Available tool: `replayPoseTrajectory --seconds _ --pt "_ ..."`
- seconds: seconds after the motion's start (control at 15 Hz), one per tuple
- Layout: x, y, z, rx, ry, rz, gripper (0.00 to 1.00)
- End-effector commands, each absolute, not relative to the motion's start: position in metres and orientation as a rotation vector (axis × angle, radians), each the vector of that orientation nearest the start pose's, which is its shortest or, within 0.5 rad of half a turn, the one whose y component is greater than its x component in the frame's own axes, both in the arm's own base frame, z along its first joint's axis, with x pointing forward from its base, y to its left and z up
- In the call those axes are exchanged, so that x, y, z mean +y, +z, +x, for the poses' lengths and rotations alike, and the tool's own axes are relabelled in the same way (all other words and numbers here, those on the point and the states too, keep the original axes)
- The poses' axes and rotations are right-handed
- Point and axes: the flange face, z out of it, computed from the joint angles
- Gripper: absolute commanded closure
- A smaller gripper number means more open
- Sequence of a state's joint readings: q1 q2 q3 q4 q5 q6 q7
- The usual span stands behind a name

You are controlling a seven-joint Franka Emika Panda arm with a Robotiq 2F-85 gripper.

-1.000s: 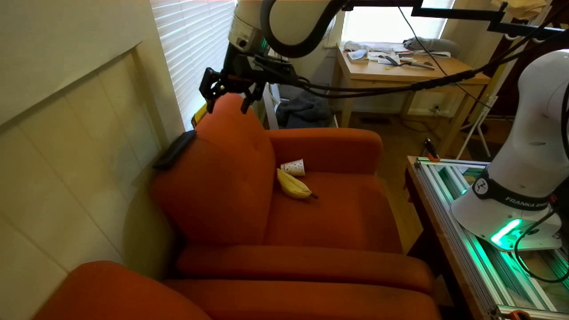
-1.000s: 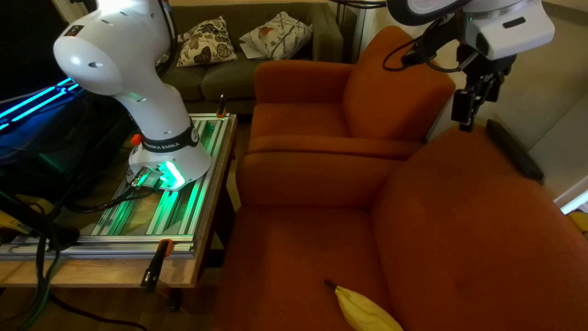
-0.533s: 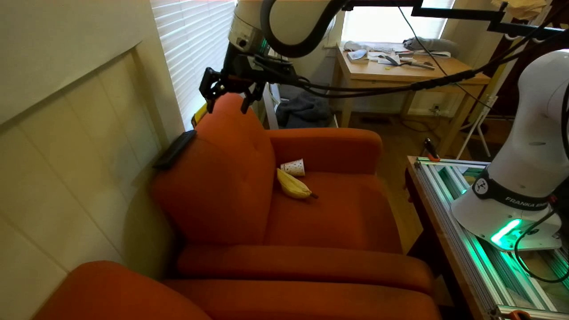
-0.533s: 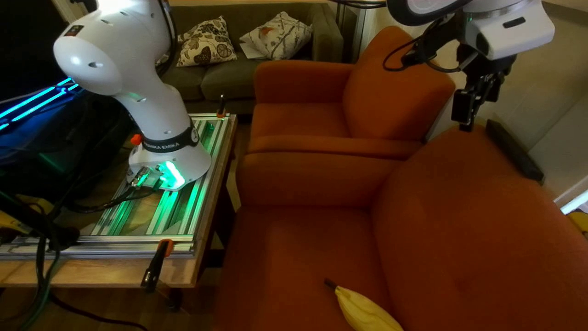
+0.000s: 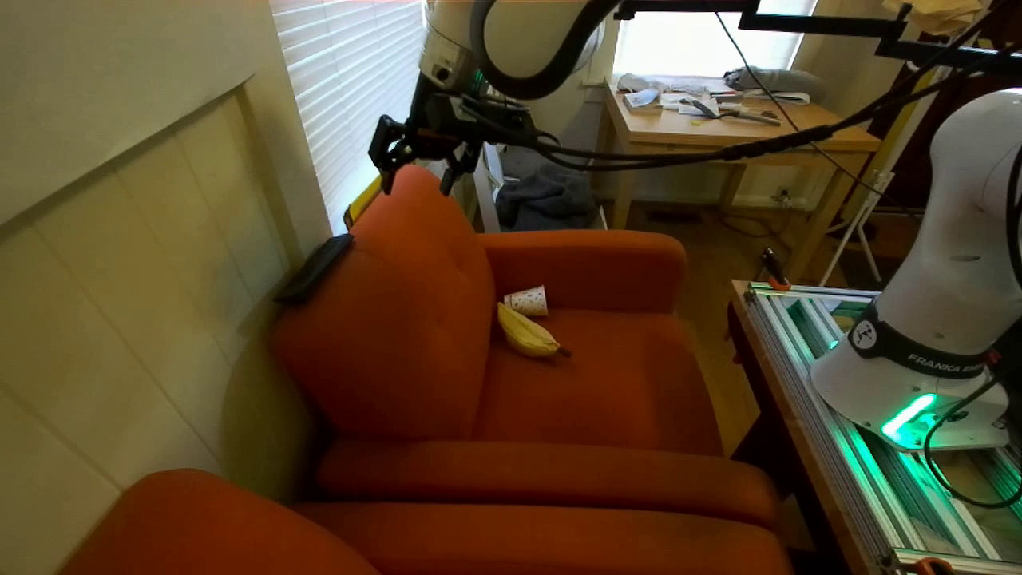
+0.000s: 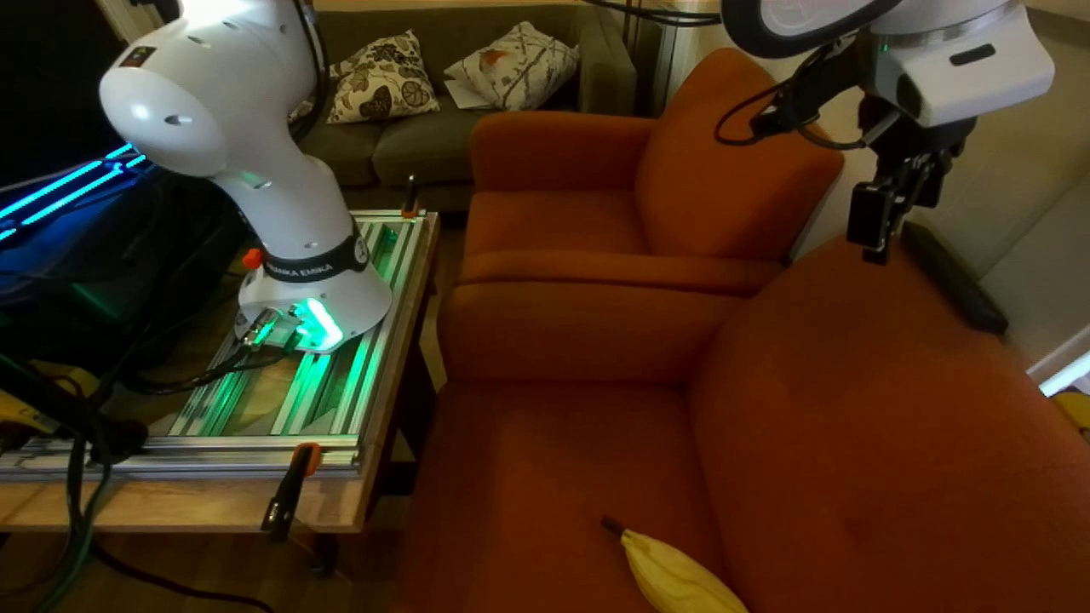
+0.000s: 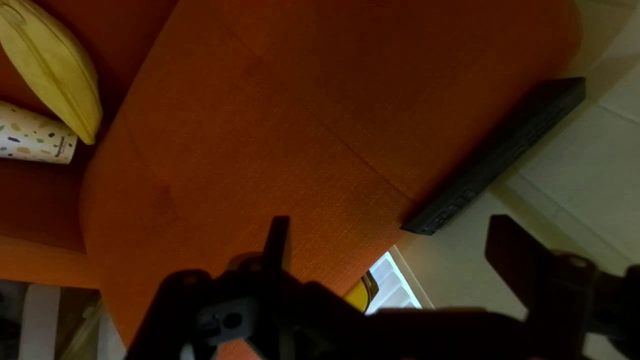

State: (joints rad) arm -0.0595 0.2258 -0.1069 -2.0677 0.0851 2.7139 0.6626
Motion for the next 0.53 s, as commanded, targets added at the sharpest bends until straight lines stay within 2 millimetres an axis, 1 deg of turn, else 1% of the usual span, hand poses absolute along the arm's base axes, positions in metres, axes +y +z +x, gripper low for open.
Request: replayPoseTrajectory --seconds 0.0,0.47 --pt "-0.104 0.365 0.625 1.216 -0.606 -2.689 0.00" --pt "-0.094 0.346 0.646 1.098 -0.619 -2.743 0.00"
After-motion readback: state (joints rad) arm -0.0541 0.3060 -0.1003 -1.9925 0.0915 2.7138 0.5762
